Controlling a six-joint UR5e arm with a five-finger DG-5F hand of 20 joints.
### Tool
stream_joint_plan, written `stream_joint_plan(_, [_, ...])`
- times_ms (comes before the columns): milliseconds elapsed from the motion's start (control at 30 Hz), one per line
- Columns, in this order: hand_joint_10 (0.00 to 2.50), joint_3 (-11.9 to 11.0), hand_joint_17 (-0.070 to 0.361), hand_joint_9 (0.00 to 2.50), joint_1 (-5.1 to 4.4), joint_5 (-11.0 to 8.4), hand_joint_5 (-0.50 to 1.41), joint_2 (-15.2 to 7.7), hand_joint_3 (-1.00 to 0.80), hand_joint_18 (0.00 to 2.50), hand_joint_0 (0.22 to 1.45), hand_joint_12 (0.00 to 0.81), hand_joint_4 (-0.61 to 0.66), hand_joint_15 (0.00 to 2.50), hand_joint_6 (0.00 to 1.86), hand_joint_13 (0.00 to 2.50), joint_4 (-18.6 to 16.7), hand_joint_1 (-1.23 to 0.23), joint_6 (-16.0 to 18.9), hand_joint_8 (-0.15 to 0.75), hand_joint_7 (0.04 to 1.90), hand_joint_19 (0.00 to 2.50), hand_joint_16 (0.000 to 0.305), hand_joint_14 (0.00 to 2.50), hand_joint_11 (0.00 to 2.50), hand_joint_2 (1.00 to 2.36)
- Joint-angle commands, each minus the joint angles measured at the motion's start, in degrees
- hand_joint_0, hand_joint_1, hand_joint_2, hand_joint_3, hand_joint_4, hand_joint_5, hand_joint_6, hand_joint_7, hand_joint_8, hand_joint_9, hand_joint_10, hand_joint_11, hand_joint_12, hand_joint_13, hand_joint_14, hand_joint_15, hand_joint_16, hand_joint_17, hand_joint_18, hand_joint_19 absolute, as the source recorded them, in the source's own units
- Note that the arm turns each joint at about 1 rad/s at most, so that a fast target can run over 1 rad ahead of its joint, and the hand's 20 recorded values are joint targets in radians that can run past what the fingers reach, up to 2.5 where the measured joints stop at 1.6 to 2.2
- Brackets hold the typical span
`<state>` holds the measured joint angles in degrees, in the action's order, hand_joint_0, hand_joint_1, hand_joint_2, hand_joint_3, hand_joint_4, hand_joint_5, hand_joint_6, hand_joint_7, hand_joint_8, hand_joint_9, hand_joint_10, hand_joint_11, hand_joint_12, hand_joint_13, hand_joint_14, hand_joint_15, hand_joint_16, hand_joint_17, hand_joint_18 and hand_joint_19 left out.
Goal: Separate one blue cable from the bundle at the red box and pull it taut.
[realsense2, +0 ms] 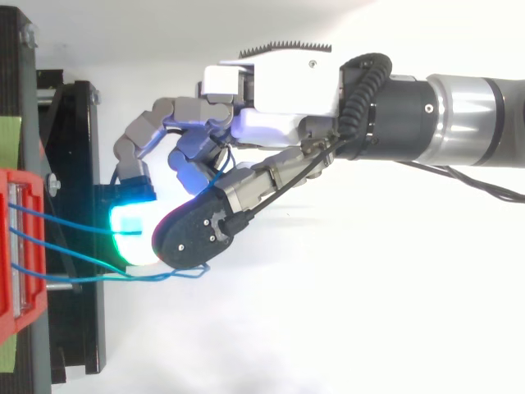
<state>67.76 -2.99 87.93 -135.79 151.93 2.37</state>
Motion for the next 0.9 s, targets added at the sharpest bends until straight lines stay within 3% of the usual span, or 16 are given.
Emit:
stream_joint_plan(0, [1.41,0.4,0.072,0.79,-0.17,0.05,-0.22,0.0,-0.5,1.07,0.77,0.342,-0.04,1.42,0.93,0.69,0.0,-0.79,-0.2,0.248,1.0,1.85,0.032,2.43,1.4,1.0])
stream_joint_plan(200, [1.4,4.4,0.073,0.79,-0.26,0.22,-0.22,0.0,-0.49,1.07,0.77,0.342,-0.04,1.43,0.93,0.69,-1.5,-0.79,-0.3,0.25,1.0,1.84,0.032,2.43,1.4,1.0])
stream_joint_plan(400, [1.4,4.8,0.073,0.79,-0.08,0.31,-0.22,0.1,-0.49,1.07,0.77,0.341,-0.04,1.42,0.93,0.69,-2.2,-0.79,0.1,0.254,1.0,1.85,0.033,2.43,1.4,1.0])
stream_joint_plan(500, [1.4,4.8,0.072,0.79,0.18,1.45,-0.22,0.4,-0.49,1.07,0.77,0.337,-0.04,1.43,0.93,0.69,-2.0,-0.78,-0.1,0.249,1.01,1.84,0.032,2.43,1.4,1.0])
stream_joint_plan(567, [1.4,4.8,0.073,0.79,0.27,4.35,-0.22,0.8,-0.48,1.08,0.77,0.343,-0.04,1.43,0.93,0.69,-0.8,-0.79,-0.3,0.249,1.01,1.84,0.032,2.43,1.4,1.0])
stream_joint_plan(633, [1.4,4.8,0.073,0.79,0.36,5.14,-0.22,0.9,-0.48,1.08,0.77,0.341,-0.04,1.42,0.93,0.69,-0.3,-0.79,-0.3,0.253,1.0,1.85,0.032,2.43,1.4,1.0])
stream_joint_plan(667, [1.4,4.8,0.072,0.79,0.71,6.73,-0.22,1.5,-0.49,1.08,0.77,0.34,-0.04,1.43,0.93,0.69,1.8,-0.79,-0.4,0.249,1.0,1.85,0.032,2.43,1.4,1.0])
stream_joint_plan(767, [1.41,5.5,0.073,0.79,1.32,6.9,-0.22,3.4,-0.48,1.08,0.77,0.343,-0.05,1.43,0.93,0.69,5.2,-0.79,-1.5,0.255,1.0,1.85,0.033,2.43,1.4,1.0])
stream_joint_plan(833, [1.41,9.8,0.073,0.79,1.59,6.46,-0.22,6.9,-0.48,1.08,0.77,0.343,-0.05,1.43,0.93,0.69,6.0,-0.79,-3.9,0.251,1.0,1.85,0.032,2.43,1.39,1.0])
stream_joint_plan(867, [1.41,10.8,0.072,0.79,1.59,6.02,-0.22,7.7,-0.48,1.08,0.77,0.34,-0.04,1.43,0.93,0.69,5.7,-0.79,-4.4,0.25,1.01,1.84,0.032,2.43,1.39,1.0])
